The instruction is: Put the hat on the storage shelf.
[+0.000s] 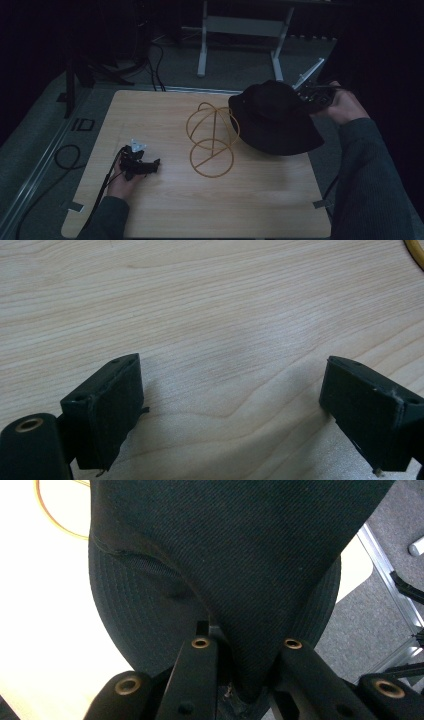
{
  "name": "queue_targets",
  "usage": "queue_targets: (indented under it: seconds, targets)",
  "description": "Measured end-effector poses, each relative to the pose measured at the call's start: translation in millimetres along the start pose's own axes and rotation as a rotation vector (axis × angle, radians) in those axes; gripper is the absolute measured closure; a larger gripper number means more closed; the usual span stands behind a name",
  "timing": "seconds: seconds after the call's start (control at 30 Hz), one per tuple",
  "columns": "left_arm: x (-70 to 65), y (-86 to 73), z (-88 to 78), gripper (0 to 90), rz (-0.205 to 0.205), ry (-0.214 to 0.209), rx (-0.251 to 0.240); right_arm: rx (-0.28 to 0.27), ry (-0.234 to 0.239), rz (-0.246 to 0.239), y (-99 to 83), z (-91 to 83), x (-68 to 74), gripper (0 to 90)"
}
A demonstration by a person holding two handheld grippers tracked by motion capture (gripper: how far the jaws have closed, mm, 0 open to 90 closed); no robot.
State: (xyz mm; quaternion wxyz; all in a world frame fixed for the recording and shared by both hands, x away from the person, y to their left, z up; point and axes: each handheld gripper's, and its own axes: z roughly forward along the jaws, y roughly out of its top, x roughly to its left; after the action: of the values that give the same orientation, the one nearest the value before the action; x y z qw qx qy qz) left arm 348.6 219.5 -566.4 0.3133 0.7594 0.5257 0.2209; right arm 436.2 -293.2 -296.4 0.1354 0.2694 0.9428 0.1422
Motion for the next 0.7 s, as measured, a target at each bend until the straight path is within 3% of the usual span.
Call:
queue_targets:
  seconds: [0.7]
  targets:
    - [0.0,0.0,0.0,10.7,0.0,0.0,0.0,-0.048,0.007,0.03,-14.0,-15.9,-3.1,85.6]
